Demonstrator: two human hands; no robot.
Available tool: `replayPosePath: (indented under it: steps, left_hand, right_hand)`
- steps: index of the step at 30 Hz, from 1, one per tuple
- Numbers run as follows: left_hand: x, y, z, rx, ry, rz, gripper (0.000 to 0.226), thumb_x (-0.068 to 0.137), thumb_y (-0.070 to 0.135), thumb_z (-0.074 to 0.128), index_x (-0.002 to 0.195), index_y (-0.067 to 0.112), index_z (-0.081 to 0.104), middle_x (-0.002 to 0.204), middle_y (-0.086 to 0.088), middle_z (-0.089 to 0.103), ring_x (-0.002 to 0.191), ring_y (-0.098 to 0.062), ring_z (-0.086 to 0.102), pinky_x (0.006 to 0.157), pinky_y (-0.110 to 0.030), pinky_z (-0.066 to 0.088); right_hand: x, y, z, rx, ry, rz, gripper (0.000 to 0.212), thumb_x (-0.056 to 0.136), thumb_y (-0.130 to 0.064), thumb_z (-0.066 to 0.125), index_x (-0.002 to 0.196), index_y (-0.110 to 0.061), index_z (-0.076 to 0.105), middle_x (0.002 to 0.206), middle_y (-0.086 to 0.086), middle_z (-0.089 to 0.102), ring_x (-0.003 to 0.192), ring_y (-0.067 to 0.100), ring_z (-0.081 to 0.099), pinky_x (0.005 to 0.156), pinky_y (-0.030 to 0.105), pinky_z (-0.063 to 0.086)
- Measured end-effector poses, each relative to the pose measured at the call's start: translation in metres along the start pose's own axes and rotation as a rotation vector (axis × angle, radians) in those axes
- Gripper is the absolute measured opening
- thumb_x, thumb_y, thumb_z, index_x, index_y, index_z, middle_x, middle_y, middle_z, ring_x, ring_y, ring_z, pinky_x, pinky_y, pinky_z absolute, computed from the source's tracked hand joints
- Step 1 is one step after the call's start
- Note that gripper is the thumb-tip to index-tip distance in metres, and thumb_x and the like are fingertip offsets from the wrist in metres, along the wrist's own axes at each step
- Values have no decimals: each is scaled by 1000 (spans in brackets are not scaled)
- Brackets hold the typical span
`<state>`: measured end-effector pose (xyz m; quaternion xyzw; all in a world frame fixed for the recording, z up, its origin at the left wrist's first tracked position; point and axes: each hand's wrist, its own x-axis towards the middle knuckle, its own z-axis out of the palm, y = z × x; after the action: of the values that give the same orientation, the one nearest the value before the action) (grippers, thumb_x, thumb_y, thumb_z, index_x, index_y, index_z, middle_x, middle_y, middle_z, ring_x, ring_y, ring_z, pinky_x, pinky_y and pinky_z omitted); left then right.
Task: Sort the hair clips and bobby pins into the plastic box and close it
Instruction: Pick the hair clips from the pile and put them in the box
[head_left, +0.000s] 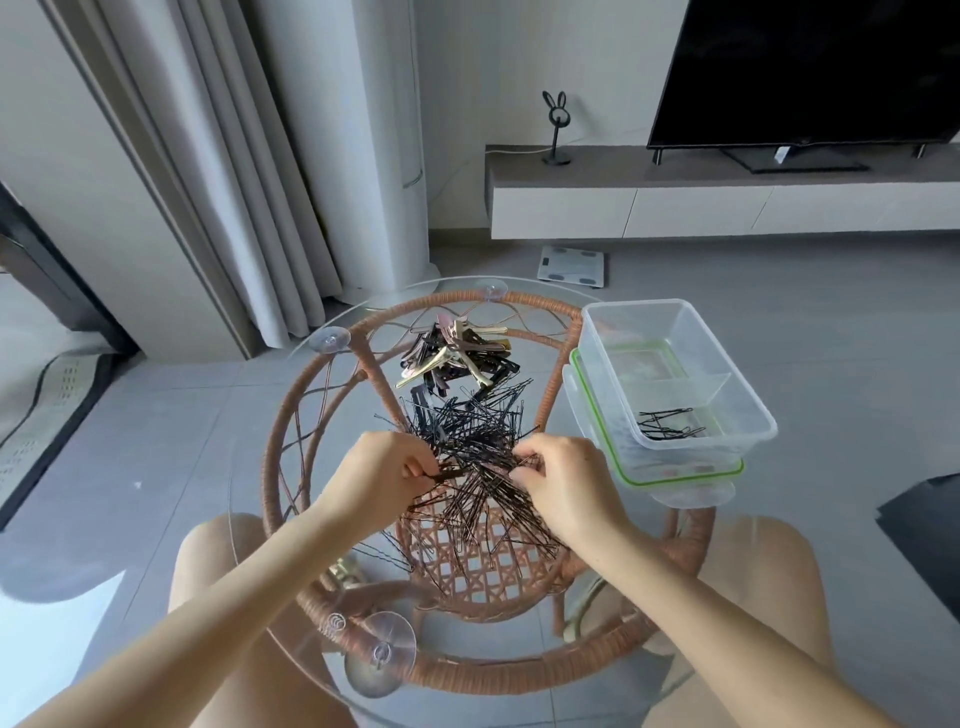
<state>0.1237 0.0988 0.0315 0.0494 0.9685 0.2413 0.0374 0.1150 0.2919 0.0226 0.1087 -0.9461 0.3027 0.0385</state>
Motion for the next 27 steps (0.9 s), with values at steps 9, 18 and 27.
replayPosePath:
  steps: [9,18,27]
  left_hand:
    - [8,13,-32,-84,82,17,15,79,9,69,92,12,73,84,0,70,65,2,55,59,-1,40]
    - [23,29,-51,-79,133,34,12,76,7,72,86,13,73,72,5,64,60,9,52,49,1,39]
    - [38,73,-49,-129,142,122,11,77,6,70,85,13,73,69,7,62,55,8,51,49,0,42]
  right_hand:
    - [8,-1,-42,12,73,-39,27,80,-14,69,107,-10,67,97,4,73,64,6,61,59,4,45]
    - [28,44,-118,28,288,-16,21,72,-8,75,93,-11,73,68,-11,60,58,-6,52,61,-1,38]
    - [32,111,-120,-135,-112,54,18,77,-7,70,92,-17,73,79,-3,68,68,8,56,70,23,38]
